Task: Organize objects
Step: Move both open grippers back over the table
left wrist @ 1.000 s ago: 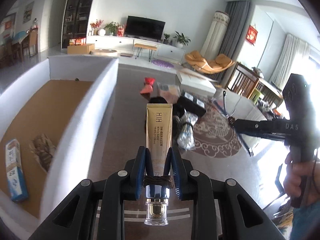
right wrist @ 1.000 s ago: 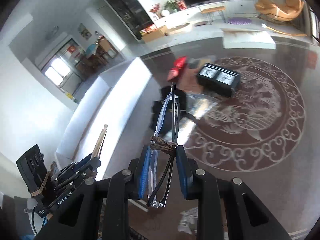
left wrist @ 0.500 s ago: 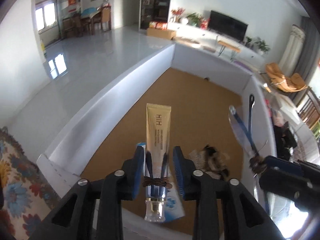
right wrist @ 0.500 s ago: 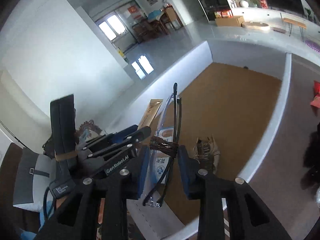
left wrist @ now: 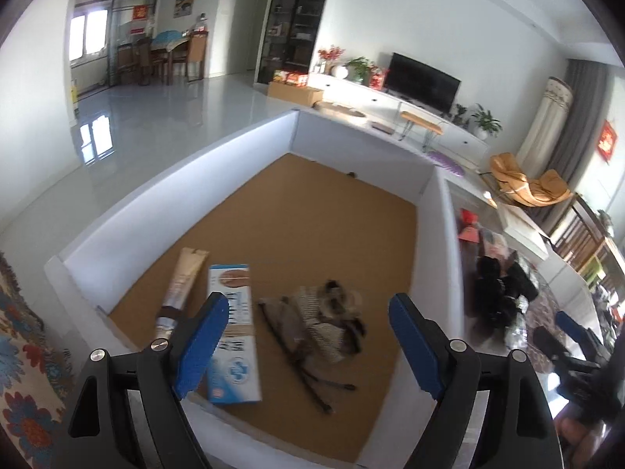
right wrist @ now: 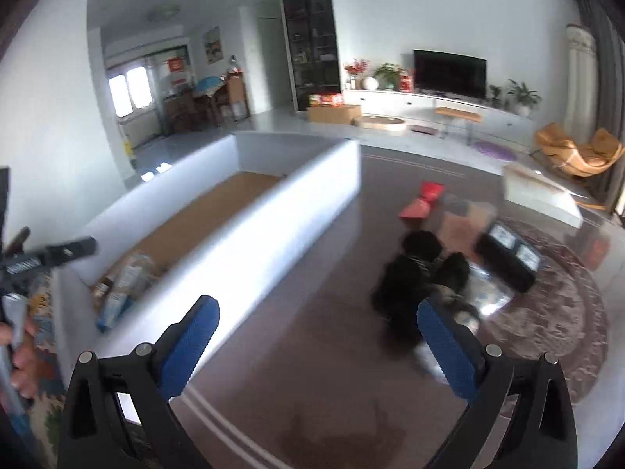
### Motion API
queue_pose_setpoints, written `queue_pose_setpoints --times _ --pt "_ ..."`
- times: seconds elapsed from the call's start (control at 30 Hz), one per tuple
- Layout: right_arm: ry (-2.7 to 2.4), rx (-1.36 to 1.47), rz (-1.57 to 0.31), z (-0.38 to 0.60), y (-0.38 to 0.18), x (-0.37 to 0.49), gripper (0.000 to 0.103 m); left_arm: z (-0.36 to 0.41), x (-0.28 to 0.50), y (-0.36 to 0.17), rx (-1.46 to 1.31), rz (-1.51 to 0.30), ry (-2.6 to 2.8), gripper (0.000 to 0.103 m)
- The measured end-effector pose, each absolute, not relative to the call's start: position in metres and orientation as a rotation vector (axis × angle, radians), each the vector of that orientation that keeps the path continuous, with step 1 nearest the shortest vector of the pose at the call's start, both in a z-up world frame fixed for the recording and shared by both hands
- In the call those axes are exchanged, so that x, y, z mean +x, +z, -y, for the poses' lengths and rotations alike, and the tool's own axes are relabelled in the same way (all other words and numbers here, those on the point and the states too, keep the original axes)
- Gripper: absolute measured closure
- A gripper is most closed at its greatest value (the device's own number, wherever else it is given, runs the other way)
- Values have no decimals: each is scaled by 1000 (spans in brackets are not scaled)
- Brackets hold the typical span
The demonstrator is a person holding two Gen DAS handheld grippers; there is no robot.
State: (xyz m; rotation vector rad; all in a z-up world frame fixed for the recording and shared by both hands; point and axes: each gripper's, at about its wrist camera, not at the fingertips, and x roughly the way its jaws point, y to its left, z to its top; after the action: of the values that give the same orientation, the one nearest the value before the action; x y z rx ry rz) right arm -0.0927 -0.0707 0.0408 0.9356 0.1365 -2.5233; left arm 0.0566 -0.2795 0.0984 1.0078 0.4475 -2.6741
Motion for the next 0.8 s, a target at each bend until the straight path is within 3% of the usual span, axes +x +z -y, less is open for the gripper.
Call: queue_pose_setpoints --times 0.2,0.27,0.4,0.7,0.8 --pt "-2739 1150 -266 -48 -10 -102 2 182 52 117 1045 -348 -2976 18" --pt "-2777 1223 -244 -81 -16 -102 2 154 43 113 1118 -287 -3032 8" --pt "-2785 1369 -182 -116 -35 -115 2 95 18 80 1284 -82 -3015 6" --pt "-2766 1420 -73 -125 -49 -120 0 60 -43 2 1448 159 -2810 6" --pt "-2757 1424 -52 -125 -50 -121 0 69 -50 -8 1453 89 -2819 4"
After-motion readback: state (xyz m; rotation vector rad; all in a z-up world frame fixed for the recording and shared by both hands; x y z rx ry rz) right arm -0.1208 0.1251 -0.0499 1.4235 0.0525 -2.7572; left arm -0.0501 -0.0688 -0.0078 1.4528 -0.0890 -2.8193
